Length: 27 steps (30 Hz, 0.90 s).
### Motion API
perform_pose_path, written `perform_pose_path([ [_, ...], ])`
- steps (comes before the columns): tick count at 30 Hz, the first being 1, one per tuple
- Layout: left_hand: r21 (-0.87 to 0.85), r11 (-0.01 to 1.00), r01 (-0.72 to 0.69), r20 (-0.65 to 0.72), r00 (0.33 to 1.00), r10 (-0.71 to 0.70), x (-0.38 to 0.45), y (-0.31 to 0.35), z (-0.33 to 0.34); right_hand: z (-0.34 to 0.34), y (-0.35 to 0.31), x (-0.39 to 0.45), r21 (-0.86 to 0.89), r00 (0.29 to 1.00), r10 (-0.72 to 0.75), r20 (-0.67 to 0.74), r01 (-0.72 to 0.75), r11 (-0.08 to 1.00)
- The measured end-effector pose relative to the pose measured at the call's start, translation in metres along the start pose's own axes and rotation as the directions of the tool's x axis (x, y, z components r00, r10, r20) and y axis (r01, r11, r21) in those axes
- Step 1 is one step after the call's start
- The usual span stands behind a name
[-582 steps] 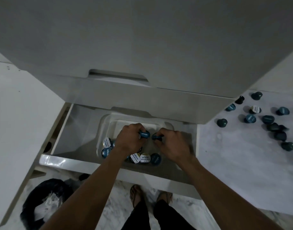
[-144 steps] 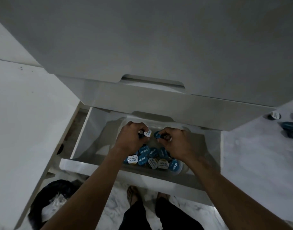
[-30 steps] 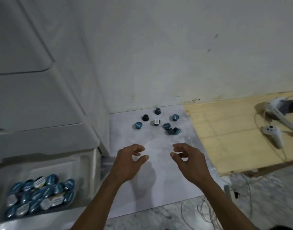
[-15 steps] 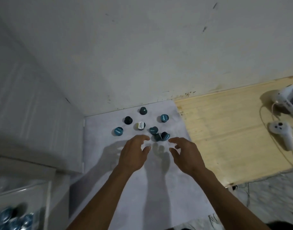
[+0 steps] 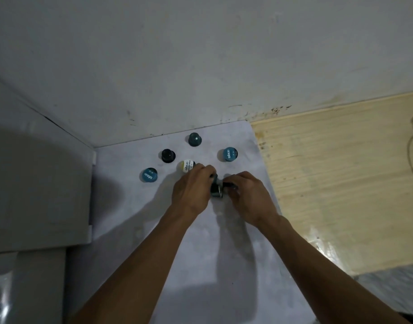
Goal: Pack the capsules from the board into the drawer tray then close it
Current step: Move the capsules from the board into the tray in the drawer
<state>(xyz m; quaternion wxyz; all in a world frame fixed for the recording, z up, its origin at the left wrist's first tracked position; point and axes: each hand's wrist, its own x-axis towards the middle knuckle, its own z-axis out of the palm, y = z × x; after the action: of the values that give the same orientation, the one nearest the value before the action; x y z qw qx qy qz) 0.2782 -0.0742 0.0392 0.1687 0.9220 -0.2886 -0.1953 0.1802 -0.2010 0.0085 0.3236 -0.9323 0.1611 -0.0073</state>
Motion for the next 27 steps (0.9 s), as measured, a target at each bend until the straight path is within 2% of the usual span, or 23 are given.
perform_pose_path([
  [6,-0.126,0.989,0.082,-0.029,0.996,-0.086,0.012,0.002,0.003,-0.007,0.002,0.011,0.09,0.977,0.198,-0.074,-0.191,0.978],
  [9,-0.153,0.983,0.099,-0.086,0.99,-0.113,0.012,0.005,0.005,-0.012,0.004,0.01,0.117,0.966,0.242,-0.087,-0.231,0.966],
  [11,-0.176,0.98,0.096,-0.105,0.988,-0.116,0.006,0.005,0.007,-0.014,0.004,0.004,0.135,0.975,0.196,-0.108,-0.181,0.974],
  [14,-0.209,0.977,0.037,-0.09,0.994,-0.057,-0.005,0.0,0.015,-0.008,0.011,-0.008,0.076,0.996,0.023,-0.085,-0.016,0.997],
  [17,-0.245,0.969,-0.014,-0.107,0.994,-0.012,-0.008,-0.004,0.021,0.005,0.022,-0.011,0.058,0.996,0.002,-0.086,0.003,0.998],
  [21,-0.252,0.966,-0.053,-0.13,0.991,0.02,-0.002,-0.01,0.026,0.013,0.024,-0.008,0.037,0.987,-0.034,-0.157,0.04,0.998],
  [27,-0.257,0.962,-0.088,-0.229,0.973,0.027,0.0,-0.016,0.037,0.019,0.024,-0.006,0.025,0.974,-0.048,-0.221,0.055,0.998],
])
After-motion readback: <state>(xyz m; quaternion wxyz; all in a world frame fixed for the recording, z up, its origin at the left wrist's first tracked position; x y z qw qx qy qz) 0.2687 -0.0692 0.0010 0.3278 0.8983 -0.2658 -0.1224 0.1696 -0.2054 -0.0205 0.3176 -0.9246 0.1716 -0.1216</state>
